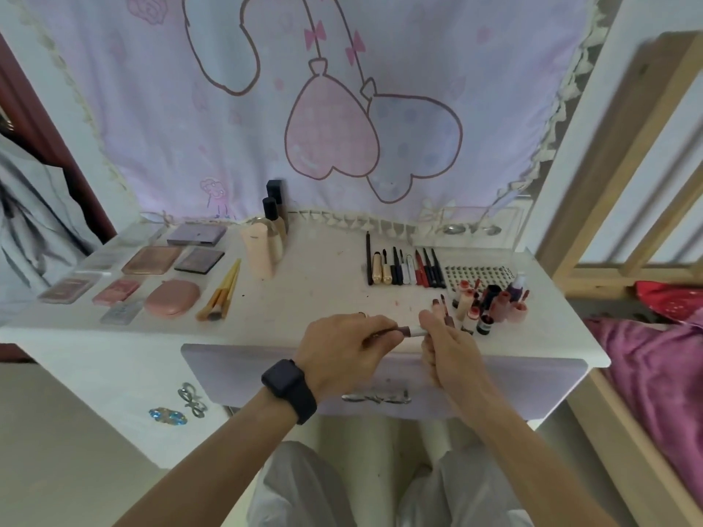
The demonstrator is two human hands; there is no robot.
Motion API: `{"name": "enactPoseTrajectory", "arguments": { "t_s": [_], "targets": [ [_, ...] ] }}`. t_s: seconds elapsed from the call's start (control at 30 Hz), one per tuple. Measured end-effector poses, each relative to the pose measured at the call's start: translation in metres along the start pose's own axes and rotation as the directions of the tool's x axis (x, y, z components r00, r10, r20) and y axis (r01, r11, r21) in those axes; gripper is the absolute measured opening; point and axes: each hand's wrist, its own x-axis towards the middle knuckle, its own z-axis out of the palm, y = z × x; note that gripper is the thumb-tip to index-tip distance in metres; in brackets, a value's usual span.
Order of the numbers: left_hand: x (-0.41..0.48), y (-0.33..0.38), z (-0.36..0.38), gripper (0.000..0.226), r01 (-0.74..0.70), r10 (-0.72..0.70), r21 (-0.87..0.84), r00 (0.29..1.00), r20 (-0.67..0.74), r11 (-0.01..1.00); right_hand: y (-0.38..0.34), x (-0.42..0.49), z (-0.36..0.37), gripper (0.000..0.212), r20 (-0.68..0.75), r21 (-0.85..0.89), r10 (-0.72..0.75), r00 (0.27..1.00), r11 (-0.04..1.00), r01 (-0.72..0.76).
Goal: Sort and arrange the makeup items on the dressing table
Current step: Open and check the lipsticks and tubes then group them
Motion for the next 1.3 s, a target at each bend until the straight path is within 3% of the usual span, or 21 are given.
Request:
{"name": "enactPoseTrajectory", "arguments": {
  "t_s": [0.13, 0.27, 0.37, 0.47, 0.53, 0.63, 0.7, 0.77, 0.9, 1.0, 1.1, 1.17, 1.27, 1.3],
  "targets": [
    [0.0, -0.002, -0.003, 0.032, 0.201, -0.128, -0.451, 0.974, 0.187, 0.87, 0.002, -0.003, -0.001, 0.049, -0.013, -0.071, -0.117, 0.993, 0.991, 0.116],
    [-0.004, -0.007, -0.009, 0.043, 0.357, -0.131, -0.669, 0.922, 0.364, 0.652, 0.002, -0.01, 0.002, 0.05, 0.078, -0.205, -0.331, 0.94, 0.918, 0.34],
    [-0.003, -0.02, -0.012, 0.033, 0.351, -0.153, -0.606, 0.922, 0.354, 0.714, 0.002, -0.005, -0.007, 0.039, 0.202, -0.324, -0.352, 0.914, 0.856, 0.402],
    [-0.005, -0.031, -0.011, 0.028, 0.341, -0.195, -0.447, 0.92, 0.341, 0.827, 0.006, -0.001, -0.015, 0.007, 0.299, -0.321, -0.293, 0.908, 0.865, 0.385],
    [-0.005, -0.035, -0.01, 0.027, 0.322, -0.198, -0.388, 0.924, 0.328, 0.864, 0.007, -0.002, -0.015, 0.018, 0.287, -0.3, -0.263, 0.921, 0.889, 0.347],
    [-0.005, -0.036, -0.008, 0.026, 0.286, -0.177, -0.37, 0.937, 0.301, 0.884, 0.002, -0.004, -0.009, 0.055, 0.25, -0.367, -0.18, 0.951, 0.892, 0.265],
    [-0.006, -0.035, -0.006, 0.025, 0.269, -0.162, -0.364, 0.941, 0.297, 0.892, 0.002, -0.003, -0.006, 0.058, 0.222, -0.389, -0.172, 0.96, 0.887, 0.249],
    [-0.007, -0.036, -0.004, 0.026, 0.271, -0.162, -0.36, 0.938, 0.305, 0.893, 0.004, -0.002, -0.006, 0.05, 0.212, -0.357, -0.174, 0.962, 0.902, 0.242],
    [-0.007, -0.041, -0.003, 0.026, 0.283, -0.18, -0.338, 0.935, 0.306, 0.898, 0.011, 0.002, -0.008, 0.009, 0.28, -0.241, -0.17, 0.945, 0.94, 0.241],
    [-0.007, -0.042, -0.002, 0.027, 0.294, -0.186, -0.337, 0.93, 0.318, 0.894, 0.012, 0.002, -0.007, 0.03, 0.253, -0.234, -0.109, 0.961, 0.957, 0.171],
    [-0.008, -0.04, 0.001, 0.026, 0.291, -0.18, -0.333, 0.928, 0.325, 0.897, 0.014, 0.002, -0.005, 0.054, 0.176, -0.334, -0.113, 0.978, 0.927, 0.167],
    [-0.008, -0.041, 0.003, 0.025, 0.286, -0.173, -0.338, 0.929, 0.327, 0.897, 0.018, 0.003, -0.006, 0.045, 0.149, -0.338, -0.141, 0.979, 0.923, 0.185],
    [-0.008, -0.043, 0.006, 0.022, 0.298, -0.182, -0.357, 0.929, 0.323, 0.885, 0.025, 0.004, -0.011, 0.006, 0.219, -0.212, -0.178, 0.959, 0.951, 0.224],
    [-0.008, -0.044, 0.007, 0.021, 0.305, -0.19, -0.357, 0.927, 0.322, 0.883, 0.026, 0.003, -0.012, 0.013, 0.239, -0.188, -0.194, 0.951, 0.952, 0.242]
  ]
}}
